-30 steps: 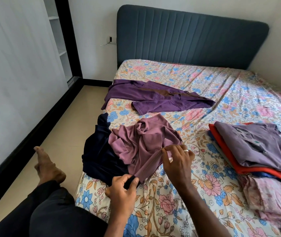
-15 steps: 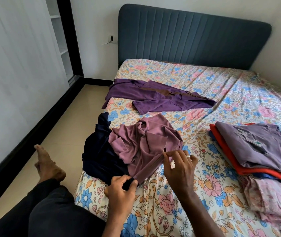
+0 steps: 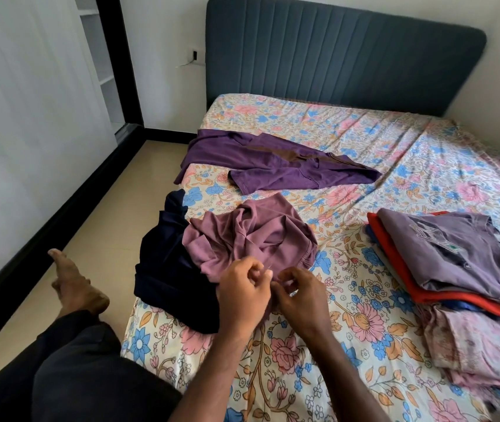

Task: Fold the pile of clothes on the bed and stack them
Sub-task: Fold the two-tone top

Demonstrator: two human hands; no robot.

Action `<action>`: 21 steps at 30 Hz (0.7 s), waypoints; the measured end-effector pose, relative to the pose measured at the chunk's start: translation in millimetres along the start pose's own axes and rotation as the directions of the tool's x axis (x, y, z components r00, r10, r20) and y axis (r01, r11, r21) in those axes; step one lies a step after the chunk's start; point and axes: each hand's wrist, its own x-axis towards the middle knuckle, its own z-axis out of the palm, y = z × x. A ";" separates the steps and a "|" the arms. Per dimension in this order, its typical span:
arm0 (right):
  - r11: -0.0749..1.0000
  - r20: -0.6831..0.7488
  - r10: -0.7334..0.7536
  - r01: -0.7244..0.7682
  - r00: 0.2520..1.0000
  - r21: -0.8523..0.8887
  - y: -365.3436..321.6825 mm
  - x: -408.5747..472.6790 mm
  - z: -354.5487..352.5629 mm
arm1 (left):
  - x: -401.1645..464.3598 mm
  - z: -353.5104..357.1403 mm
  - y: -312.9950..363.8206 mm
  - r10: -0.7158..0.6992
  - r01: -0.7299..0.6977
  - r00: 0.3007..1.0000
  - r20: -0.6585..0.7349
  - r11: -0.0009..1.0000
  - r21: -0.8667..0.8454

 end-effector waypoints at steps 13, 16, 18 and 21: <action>0.948 0.095 0.215 -0.185 0.972 -0.258 -18.1 10.2 15.2 | 3.9 22.6 -17.1 -0.179 0.187 0.982 -0.055 0.953 0.240; 0.959 0.148 0.199 -0.162 0.969 -0.234 -21.5 6.5 10.6 | -3.3 19.0 -14.2 -0.182 0.183 0.983 -0.031 0.939 0.290; 0.974 0.189 0.169 -0.133 0.967 -0.185 -21.9 -2.1 1.2 | -13.6 15.3 -13.2 -0.189 0.192 0.981 -0.038 0.939 0.285; 0.992 0.247 0.127 -0.125 0.961 -0.025 -18.1 -30.6 -20.9 | -34.9 7.8 -17.2 -0.151 0.157 0.987 -0.049 0.966 0.204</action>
